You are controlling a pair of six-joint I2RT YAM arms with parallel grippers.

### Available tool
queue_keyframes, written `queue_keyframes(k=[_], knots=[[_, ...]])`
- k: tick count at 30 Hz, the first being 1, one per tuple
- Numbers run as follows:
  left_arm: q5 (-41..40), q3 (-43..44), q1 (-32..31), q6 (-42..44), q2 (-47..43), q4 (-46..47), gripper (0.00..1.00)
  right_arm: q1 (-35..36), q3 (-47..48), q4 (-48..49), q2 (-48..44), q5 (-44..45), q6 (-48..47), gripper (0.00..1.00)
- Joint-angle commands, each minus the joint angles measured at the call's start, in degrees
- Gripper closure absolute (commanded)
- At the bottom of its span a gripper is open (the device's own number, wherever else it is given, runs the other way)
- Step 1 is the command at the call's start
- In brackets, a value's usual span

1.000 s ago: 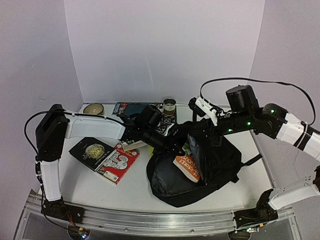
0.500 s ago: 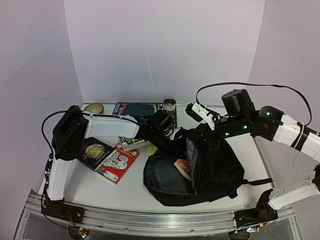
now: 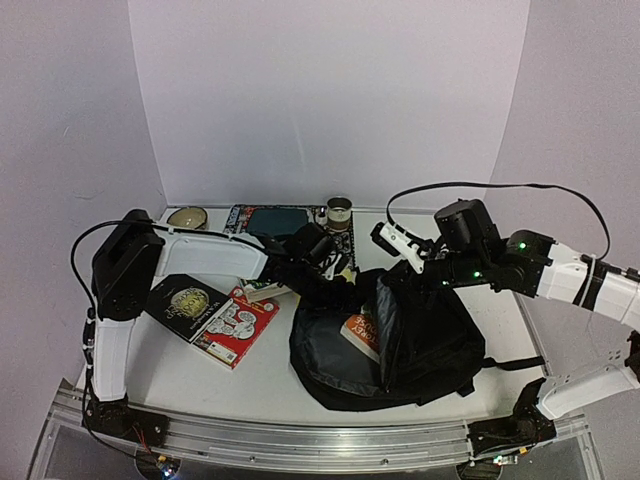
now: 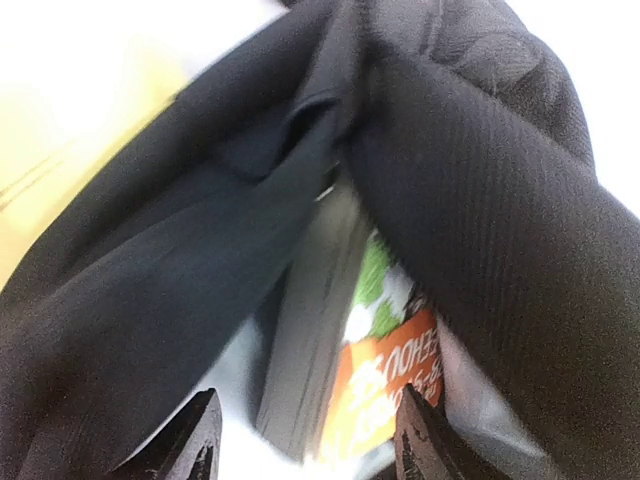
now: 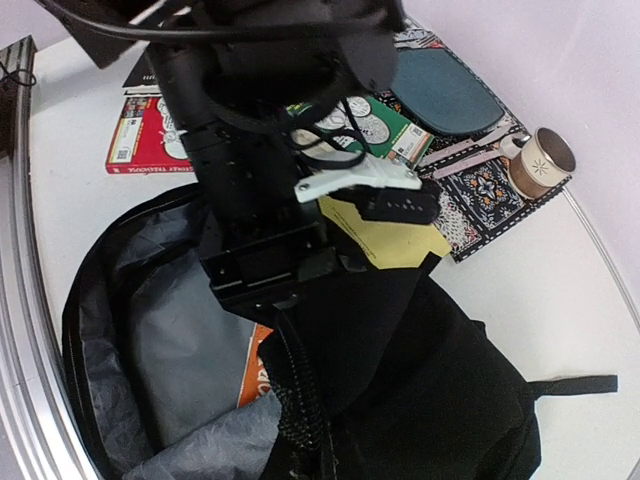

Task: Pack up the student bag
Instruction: Place the book in the largest pocket of the bag.

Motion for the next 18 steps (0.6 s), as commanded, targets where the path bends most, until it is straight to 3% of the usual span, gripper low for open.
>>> queue_keyframes(k=[1, 7, 18], knots=[[-6.81, -3.42, -2.55, -8.68, -7.25, 2.14, 0.39, 0.12, -0.47, 4.61, -0.94, 3.82, 2.36, 1.0], [-10.55, -7.14, -6.8, -15.63, -9.56, 4.5, 0.34, 0.14, 0.24, 6.62, -0.38, 3.86, 2.82, 1.0], [-10.17, -15.3, -8.19, -27.68, -7.14, 19.03, 0.35, 0.14, 1.55, 7.78, 0.54, 2.11, 3.15, 1.0]])
